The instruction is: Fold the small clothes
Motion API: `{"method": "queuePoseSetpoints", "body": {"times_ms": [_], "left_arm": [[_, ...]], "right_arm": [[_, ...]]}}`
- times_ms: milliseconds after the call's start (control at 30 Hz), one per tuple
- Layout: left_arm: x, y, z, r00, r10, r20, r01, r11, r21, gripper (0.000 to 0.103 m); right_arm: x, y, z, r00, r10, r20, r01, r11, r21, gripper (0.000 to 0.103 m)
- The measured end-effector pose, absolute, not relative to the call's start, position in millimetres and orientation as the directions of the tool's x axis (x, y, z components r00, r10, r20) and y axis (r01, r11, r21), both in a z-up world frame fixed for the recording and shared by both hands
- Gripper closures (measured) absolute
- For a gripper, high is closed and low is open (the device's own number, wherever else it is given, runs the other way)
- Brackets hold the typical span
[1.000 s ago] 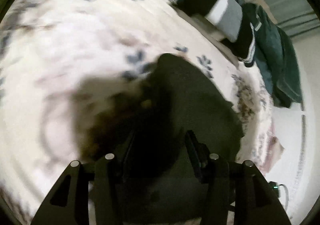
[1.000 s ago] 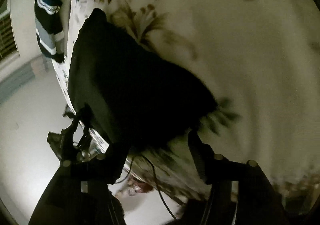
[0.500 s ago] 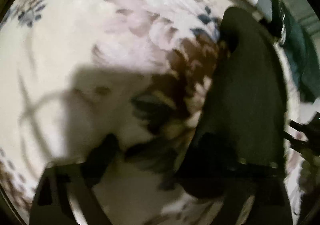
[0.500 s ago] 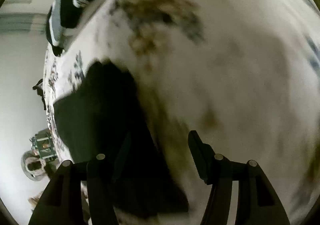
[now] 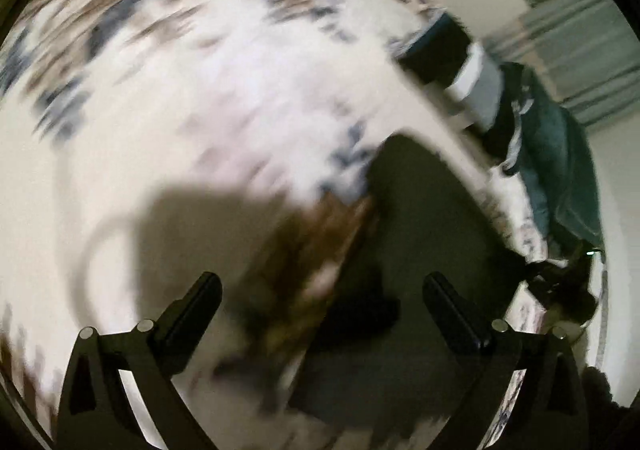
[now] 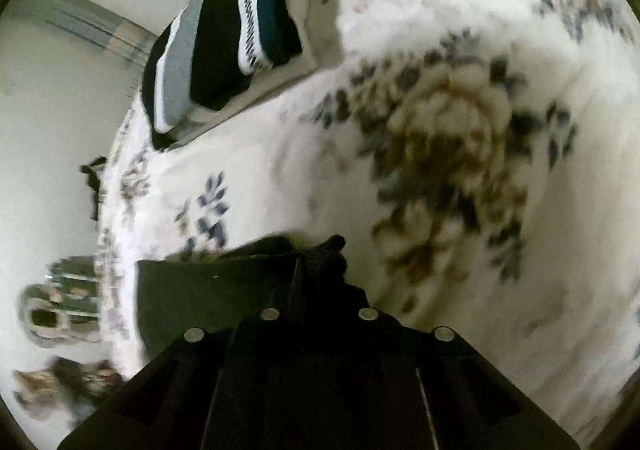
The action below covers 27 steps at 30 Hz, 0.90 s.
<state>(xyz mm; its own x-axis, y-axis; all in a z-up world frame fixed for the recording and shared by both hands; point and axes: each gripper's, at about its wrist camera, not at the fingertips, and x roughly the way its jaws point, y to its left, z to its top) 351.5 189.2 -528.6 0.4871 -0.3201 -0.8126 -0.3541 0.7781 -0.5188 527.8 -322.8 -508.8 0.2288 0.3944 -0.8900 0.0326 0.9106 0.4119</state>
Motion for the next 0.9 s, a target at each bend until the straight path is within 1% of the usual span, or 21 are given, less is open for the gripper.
{"method": "queuePoseSetpoints", "body": {"times_ms": [67, 133, 167, 200, 233, 267, 300, 400, 467, 500, 567, 600, 633, 667, 700, 733, 833, 867, 900], "left_arm": [[395.7, 179.6, -536.8, 0.477, -0.350, -0.806, -0.296, 0.800, -0.522, 0.001], [431.1, 171.2, -550.9, 0.454, -0.364, -0.813, -0.260, 0.819, -0.511, 0.002], [445.3, 163.0, -556.7, 0.444, -0.377, -0.813, -0.249, 0.820, -0.516, 0.016], [457.4, 160.5, -563.2, 0.436, -0.390, -0.811, -0.246, 0.815, -0.525, 0.035], [468.6, 156.4, -571.0, 0.435, -0.413, -0.800, -0.241, 0.803, -0.545, 0.079], [470.6, 157.1, -574.0, 0.433, -0.418, -0.799, -0.247, 0.797, -0.551, 0.081], [471.3, 158.9, -575.0, 0.440, -0.419, -0.794, -0.251, 0.792, -0.557, 0.081], [462.5, 167.9, -577.2, 0.450, -0.440, -0.777, -0.285, 0.754, -0.592, 0.081], [451.8, 172.0, -569.9, 0.441, -0.451, -0.776, -0.295, 0.743, -0.600, 0.071], [446.7, 172.7, -564.9, 0.431, -0.442, -0.786, -0.298, 0.753, -0.587, 0.066], [428.7, 172.5, -552.9, 0.420, -0.416, -0.806, -0.292, 0.779, -0.554, 0.046], [421.0, 171.6, -548.5, 0.422, -0.408, -0.809, -0.289, 0.786, -0.547, 0.042], [411.8, 171.1, -544.0, 0.423, -0.399, -0.813, -0.289, 0.791, -0.539, 0.042], [402.4, 170.7, -541.1, 0.419, -0.390, -0.820, -0.295, 0.795, -0.529, 0.042], [393.6, 170.4, -538.8, 0.413, -0.386, -0.825, -0.298, 0.798, -0.523, 0.042], [383.8, 170.3, -536.7, 0.404, -0.381, -0.832, -0.303, 0.802, -0.515, 0.042], [359.0, 168.4, -532.4, 0.374, -0.365, -0.852, -0.314, 0.815, -0.487, 0.042], [351.6, 166.8, -531.5, 0.364, -0.361, -0.859, -0.315, 0.820, -0.478, 0.042], [346.4, 165.4, -531.4, 0.356, -0.364, -0.861, -0.314, 0.821, -0.477, 0.042]], "right_arm": [[543.1, -313.6, -523.1, 0.183, 0.388, -0.903, 0.038, 0.915, 0.401, 0.094], [551.5, -316.1, -539.2, 0.119, 0.392, -0.912, 0.080, 0.912, 0.402, 0.094], [554.9, -318.7, -547.5, 0.080, 0.413, -0.907, 0.110, 0.901, 0.420, 0.093], [556.0, -323.4, -550.7, 0.057, 0.436, -0.898, 0.139, 0.888, 0.439, 0.090], [555.0, -329.7, -550.8, 0.048, 0.450, -0.892, 0.169, 0.876, 0.451, 0.085], [552.4, -335.5, -548.5, 0.050, 0.466, -0.883, 0.186, 0.865, 0.467, 0.073], [547.8, -342.3, -545.6, 0.051, 0.482, -0.875, 0.199, 0.853, 0.482, 0.062], [514.0, -365.9, -538.9, -0.001, 0.513, -0.858, 0.267, 0.828, 0.494, 0.053], [485.5, -376.3, -541.3, -0.050, 0.532, -0.846, 0.298, 0.816, 0.496, 0.053], [470.2, -380.9, -544.5, -0.073, 0.541, -0.838, 0.320, 0.808, 0.494, 0.049], [433.3, -390.6, -557.6, -0.113, 0.581, -0.806, 0.405, 0.767, 0.497, 0.045], [419.9, -392.9, -565.4, -0.119, 0.612, -0.782, 0.445, 0.737, 0.508, 0.045], [406.7, -393.9, -573.9, -0.121, 0.648, -0.752, 0.483, 0.700, 0.526, 0.045], [394.6, -394.4, -577.8, -0.092, 0.678, -0.729, 0.506, 0.663, 0.552, 0.047], [388.0, -393.8, -575.1, -0.054, 0.680, -0.732, 0.505, 0.651, 0.567, 0.081], [381.0, -390.4, -565.5, -0.030, 0.657, -0.754, 0.482, 0.670, 0.565, 0.092], [368.5, -387.8, -531.3, 0.019, 0.593, -0.805, 0.425, 0.724, 0.544, 0.095], [364.2, -390.3, -525.7, 0.020, 0.568, -0.823, 0.421, 0.742, 0.523, 0.097], [361.0, -391.5, -526.3, 0.000, 0.549, -0.836, 0.410, 0.762, 0.500, 0.097]]}}
